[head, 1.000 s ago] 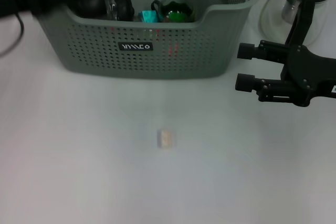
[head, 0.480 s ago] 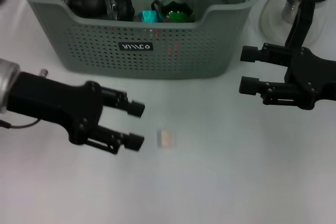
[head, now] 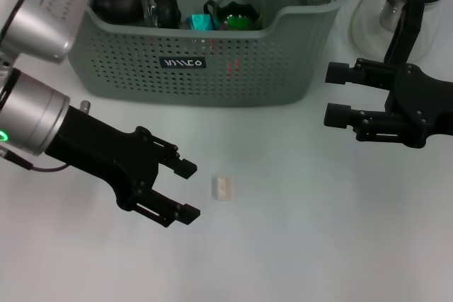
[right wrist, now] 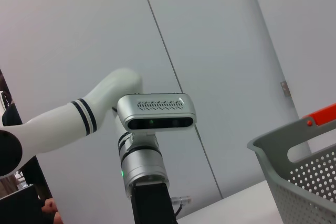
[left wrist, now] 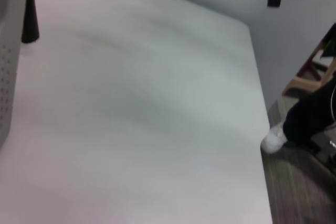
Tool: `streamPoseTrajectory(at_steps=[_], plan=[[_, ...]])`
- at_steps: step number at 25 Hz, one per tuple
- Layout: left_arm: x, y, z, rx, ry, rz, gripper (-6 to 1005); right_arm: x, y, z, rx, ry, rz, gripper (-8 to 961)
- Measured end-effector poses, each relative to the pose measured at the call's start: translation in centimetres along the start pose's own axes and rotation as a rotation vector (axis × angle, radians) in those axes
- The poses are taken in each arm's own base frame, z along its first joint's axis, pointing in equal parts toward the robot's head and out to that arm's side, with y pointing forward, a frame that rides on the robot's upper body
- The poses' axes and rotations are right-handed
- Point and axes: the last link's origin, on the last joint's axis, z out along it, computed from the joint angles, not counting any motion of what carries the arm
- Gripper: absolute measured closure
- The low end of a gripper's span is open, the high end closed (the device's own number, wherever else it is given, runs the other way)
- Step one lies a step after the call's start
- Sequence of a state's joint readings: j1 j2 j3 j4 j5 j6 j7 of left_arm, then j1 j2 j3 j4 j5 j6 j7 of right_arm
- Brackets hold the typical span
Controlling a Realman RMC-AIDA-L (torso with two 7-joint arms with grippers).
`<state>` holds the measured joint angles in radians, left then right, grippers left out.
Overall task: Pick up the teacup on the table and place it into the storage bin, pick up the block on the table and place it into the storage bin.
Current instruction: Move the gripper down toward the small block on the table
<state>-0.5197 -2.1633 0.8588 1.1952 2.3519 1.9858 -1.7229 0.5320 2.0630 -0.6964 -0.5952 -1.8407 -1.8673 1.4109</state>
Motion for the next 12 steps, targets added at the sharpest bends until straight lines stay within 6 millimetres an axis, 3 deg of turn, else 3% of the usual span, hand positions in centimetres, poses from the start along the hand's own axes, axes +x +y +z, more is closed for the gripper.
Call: streamPoseTrajectory(at_steps=[5, 12], plan=[[-0.2, -0.4, -0.2, 0.021, -0.010, -0.005, 247, 0.2, 0.1, -0.2, -0.006, 0.020, 0.005, 103], [-2.0, -0.6, -1.6, 0.068, 0.009, -0.036, 248, -1.0, 1.2, -0.4, -0.076, 0.270, 0.006, 103]])
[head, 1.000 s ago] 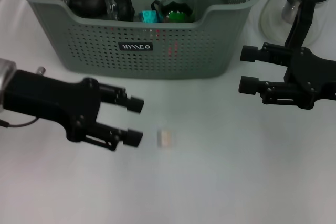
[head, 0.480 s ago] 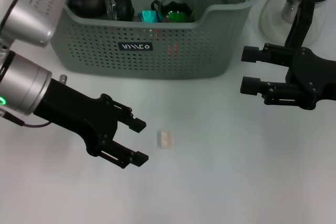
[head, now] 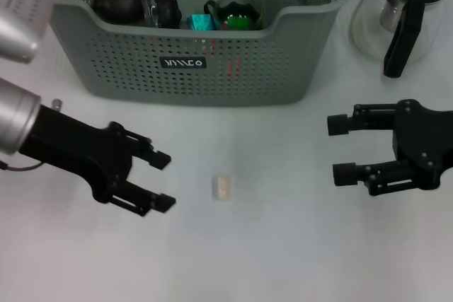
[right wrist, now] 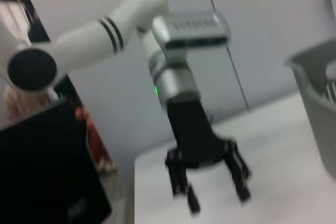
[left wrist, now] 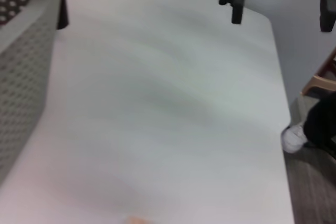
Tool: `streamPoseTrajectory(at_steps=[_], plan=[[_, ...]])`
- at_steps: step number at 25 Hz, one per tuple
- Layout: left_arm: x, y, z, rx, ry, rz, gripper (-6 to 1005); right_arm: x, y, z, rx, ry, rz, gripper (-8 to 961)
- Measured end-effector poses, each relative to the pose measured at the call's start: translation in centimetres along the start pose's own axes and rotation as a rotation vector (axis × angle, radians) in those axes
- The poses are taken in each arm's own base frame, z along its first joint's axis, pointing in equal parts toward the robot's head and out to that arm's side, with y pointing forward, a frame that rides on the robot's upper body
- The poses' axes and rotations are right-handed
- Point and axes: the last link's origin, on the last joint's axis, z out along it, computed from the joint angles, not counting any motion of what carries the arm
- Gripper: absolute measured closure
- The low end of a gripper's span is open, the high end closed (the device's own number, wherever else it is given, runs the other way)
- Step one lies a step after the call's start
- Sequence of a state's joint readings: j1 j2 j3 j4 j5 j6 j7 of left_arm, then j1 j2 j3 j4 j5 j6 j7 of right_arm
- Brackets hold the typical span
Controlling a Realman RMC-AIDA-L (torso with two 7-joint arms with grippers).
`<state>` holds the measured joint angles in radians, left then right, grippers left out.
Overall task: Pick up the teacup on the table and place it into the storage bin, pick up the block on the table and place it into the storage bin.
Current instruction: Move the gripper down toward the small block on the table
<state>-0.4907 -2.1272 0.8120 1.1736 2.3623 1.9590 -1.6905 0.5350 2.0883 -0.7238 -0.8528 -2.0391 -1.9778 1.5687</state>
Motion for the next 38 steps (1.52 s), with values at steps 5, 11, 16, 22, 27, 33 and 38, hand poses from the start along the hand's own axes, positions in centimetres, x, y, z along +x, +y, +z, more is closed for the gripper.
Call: streamPoseTrajectory(at_steps=[5, 11, 16, 22, 27, 33, 38], plan=[[-1.6, -0.9, -2.0, 0.073, 0.069, -0.049, 248, -1.8, 0.1, 0.5, 0.004, 0.199, 0.031, 102], [-2.7, -1.4, -3.7, 0.122, 0.131, -0.090, 248, -6.3, -0.3, 3.1, 0.003, 0.428, -0.023, 103], [-3.4, -1.5, -4.5, 0.159, 0.172, -0.119, 248, -8.8, -1.0, 7.4, -0.010, 0.665, -0.077, 105], [-4.6, -1.4, -5.1, 0.201, 0.247, -0.146, 248, -9.7, -1.7, 12.9, 0.024, 0.839, -0.158, 114], [-5.0, -1.3, -5.1, 0.202, 0.266, -0.158, 248, -9.2, -1.6, 16.2, 0.030, 0.914, -0.212, 124], [-4.9, -1.2, -5.0, 0.195, 0.301, -0.150, 248, -7.5, -1.4, 18.6, 0.051, 0.972, -0.307, 136], [-5.0, -1.2, -4.9, 0.193, 0.307, -0.151, 249, -6.4, -1.4, 19.7, 0.067, 0.965, -0.335, 146]])
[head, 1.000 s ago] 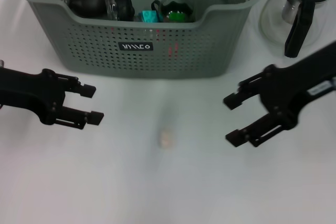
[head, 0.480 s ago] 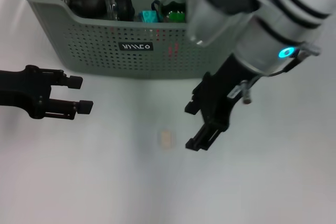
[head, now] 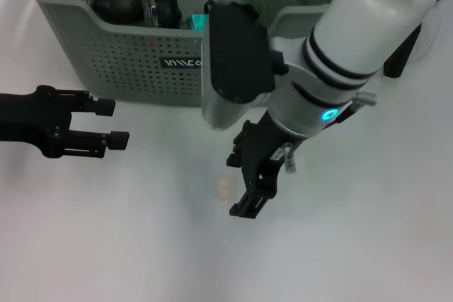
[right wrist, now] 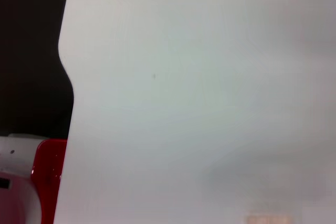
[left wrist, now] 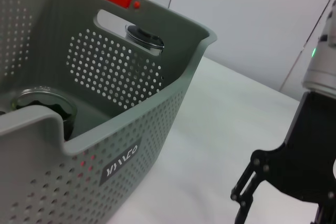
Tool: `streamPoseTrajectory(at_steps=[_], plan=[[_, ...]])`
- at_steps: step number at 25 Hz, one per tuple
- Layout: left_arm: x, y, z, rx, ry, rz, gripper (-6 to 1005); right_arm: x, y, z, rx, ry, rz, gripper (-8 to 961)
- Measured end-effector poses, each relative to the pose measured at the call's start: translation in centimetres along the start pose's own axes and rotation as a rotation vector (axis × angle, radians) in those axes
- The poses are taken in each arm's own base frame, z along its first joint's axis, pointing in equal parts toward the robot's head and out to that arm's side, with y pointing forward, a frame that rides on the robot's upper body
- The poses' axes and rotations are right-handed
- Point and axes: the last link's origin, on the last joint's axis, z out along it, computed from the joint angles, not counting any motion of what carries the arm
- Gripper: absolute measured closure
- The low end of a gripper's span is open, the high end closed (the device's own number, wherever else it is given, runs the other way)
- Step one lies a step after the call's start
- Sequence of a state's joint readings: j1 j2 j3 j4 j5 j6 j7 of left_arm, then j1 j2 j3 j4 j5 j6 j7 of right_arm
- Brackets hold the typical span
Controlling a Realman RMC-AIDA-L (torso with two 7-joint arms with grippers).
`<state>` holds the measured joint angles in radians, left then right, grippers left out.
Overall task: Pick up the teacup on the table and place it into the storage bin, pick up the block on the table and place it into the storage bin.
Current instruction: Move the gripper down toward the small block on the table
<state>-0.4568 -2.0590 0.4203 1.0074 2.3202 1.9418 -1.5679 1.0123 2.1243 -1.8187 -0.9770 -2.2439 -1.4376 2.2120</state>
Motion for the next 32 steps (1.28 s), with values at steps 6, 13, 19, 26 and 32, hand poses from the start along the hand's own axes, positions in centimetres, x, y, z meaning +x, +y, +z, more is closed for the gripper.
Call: streamPoseTrajectory(at_steps=[6, 13, 19, 26, 32], plan=[[-0.4, -0.1, -0.4, 0.017, 0.020, 0.000, 249, -0.1, -0.1, 1.1, 0.035, 0.008, -0.021, 158], [-2.0, 0.4, -0.9, 0.019, 0.024, 0.014, 249, -0.1, -0.3, 1.6, 0.050, -0.003, -0.011, 172], [-2.7, 0.5, -0.9, 0.021, 0.034, 0.001, 249, -0.2, -0.1, 2.1, 0.061, 0.001, -0.024, 184], [-2.5, 0.6, -0.4, 0.010, 0.041, 0.000, 249, -0.4, -0.1, 3.3, 0.101, -0.009, -0.051, 198], [-2.4, 0.6, -0.1, 0.000, 0.052, -0.002, 249, 0.2, -0.2, 3.7, 0.105, -0.006, -0.038, 209]])
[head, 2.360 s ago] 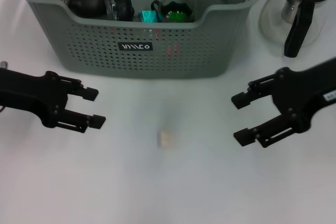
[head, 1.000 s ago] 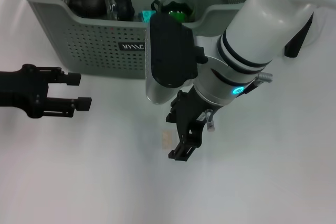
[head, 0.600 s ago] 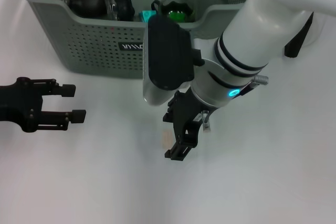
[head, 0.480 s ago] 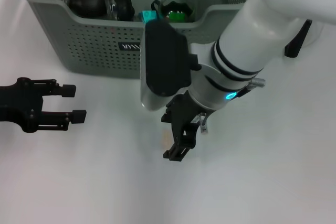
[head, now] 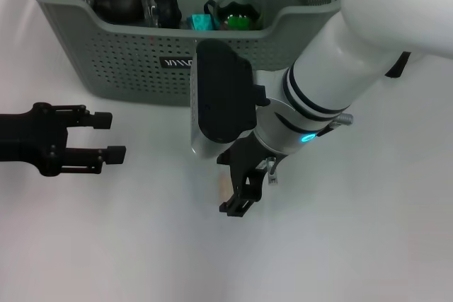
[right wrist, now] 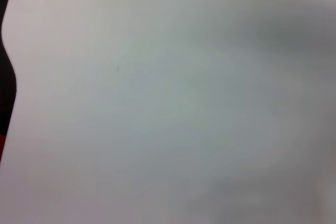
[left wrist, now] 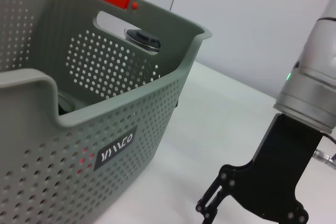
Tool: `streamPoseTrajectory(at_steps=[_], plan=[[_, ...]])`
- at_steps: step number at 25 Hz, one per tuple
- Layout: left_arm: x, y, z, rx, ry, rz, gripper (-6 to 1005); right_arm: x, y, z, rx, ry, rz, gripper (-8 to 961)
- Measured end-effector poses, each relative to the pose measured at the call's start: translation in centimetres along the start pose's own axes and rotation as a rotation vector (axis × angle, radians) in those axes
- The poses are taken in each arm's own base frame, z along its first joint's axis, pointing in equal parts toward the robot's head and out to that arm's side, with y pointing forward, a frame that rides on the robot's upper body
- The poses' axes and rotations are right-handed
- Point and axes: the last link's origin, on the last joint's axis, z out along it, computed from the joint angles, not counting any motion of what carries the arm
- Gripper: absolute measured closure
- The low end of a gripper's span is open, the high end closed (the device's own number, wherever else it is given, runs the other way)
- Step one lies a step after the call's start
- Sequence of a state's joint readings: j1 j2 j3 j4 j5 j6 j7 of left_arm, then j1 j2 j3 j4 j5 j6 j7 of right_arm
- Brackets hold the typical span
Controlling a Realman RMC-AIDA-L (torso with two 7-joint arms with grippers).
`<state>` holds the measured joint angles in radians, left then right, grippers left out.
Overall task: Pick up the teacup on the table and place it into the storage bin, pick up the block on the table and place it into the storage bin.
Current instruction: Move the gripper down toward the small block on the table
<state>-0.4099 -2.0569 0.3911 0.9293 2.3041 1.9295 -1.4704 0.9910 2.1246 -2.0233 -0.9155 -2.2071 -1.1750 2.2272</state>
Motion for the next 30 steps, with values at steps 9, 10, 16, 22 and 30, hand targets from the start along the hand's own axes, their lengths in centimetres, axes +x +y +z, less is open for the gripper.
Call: streamPoseTrajectory(at_steps=[9, 10, 16, 22, 30], plan=[[0.0, 0.1, 0.1, -0.003, 0.008, 0.002, 250, 0.1, -0.1, 0.4, -0.016, -0.015, 0.028, 227], [0.0, 0.1, 0.1, -0.002, 0.008, 0.001, 250, 0.1, -0.1, 0.4, -0.015, -0.014, 0.025, 229], [-0.2, 0.2, 0.2, -0.009, 0.011, -0.007, 250, 0.3, 0.0, 0.7, -0.010, -0.014, 0.027, 241], [-0.2, 0.2, 0.4, -0.017, 0.015, -0.010, 250, 0.5, -0.1, 0.9, 0.000, -0.014, 0.027, 253], [-0.3, 0.2, 0.3, -0.016, 0.015, -0.012, 250, 0.6, 0.0, 1.2, 0.006, -0.012, 0.023, 269]])
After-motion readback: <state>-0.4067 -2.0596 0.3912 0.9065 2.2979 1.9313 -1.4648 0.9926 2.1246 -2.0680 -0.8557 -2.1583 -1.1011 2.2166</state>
